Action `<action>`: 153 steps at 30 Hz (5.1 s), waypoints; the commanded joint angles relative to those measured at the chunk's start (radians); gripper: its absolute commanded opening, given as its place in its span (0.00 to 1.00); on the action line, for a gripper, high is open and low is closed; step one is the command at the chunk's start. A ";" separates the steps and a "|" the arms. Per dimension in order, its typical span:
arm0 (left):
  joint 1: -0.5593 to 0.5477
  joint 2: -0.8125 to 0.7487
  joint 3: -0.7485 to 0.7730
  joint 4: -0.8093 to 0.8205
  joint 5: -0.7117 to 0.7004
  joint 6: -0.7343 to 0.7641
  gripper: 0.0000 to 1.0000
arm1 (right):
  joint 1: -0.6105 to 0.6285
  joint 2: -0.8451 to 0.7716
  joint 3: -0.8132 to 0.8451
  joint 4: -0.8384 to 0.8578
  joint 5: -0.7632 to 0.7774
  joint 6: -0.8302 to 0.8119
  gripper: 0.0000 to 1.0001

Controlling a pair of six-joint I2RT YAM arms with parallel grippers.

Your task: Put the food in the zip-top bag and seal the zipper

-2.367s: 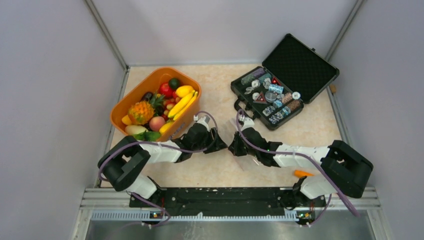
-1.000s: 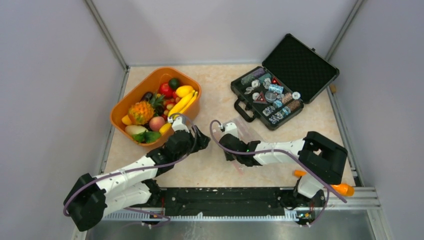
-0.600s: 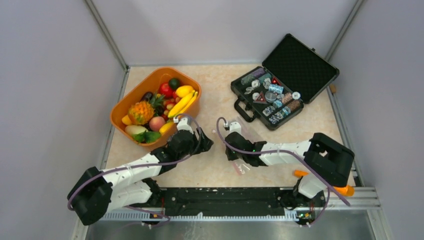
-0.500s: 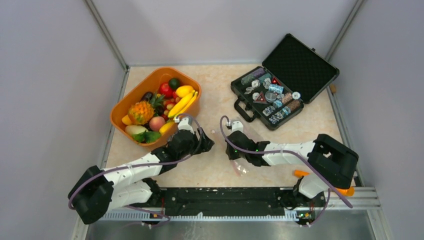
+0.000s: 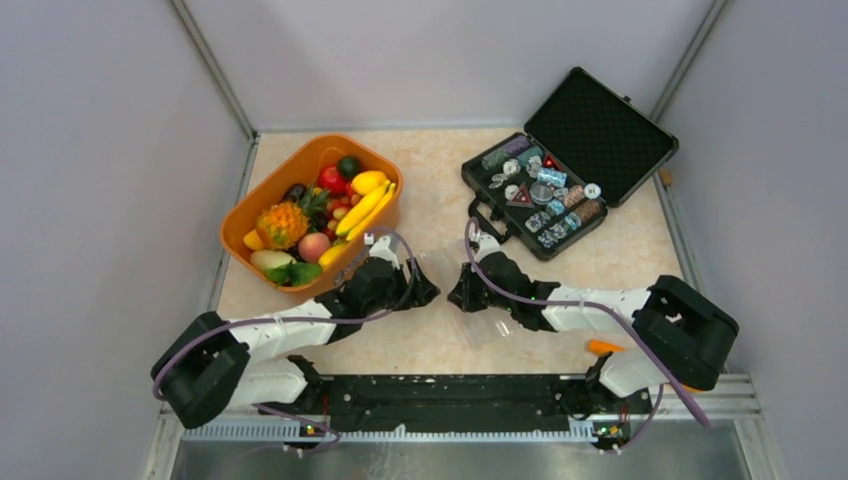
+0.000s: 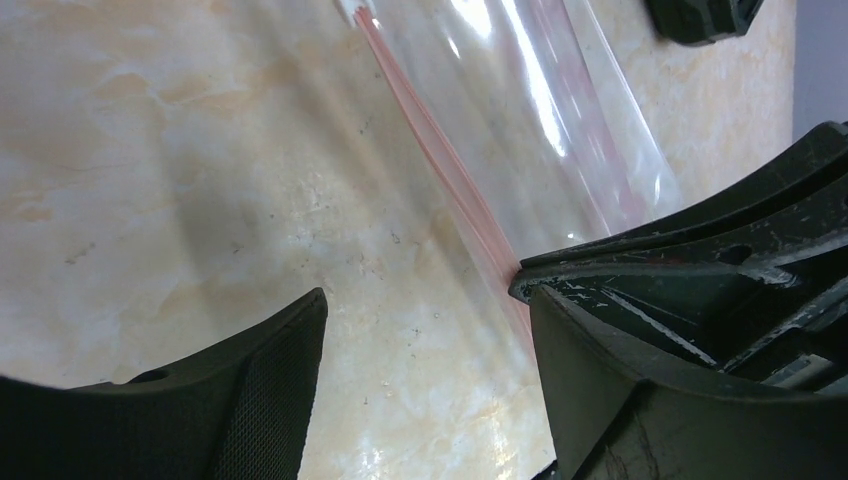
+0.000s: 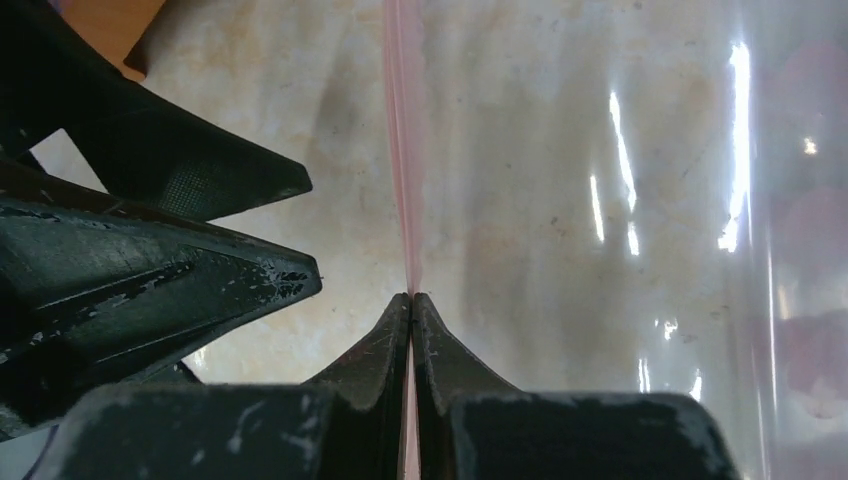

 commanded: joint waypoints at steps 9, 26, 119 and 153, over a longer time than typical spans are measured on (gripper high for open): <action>0.000 0.091 0.031 0.173 0.043 -0.097 0.58 | -0.032 -0.065 -0.080 0.150 -0.076 0.066 0.00; 0.000 0.162 0.119 0.032 -0.057 -0.127 0.42 | -0.031 -0.065 -0.102 0.208 -0.088 0.074 0.00; -0.002 0.106 0.264 -0.101 0.011 -0.070 0.00 | 0.227 -0.161 0.099 -0.137 0.415 -0.049 0.54; -0.003 0.044 0.308 -0.206 0.030 -0.157 0.00 | 0.344 0.033 0.279 -0.276 0.746 -0.096 0.31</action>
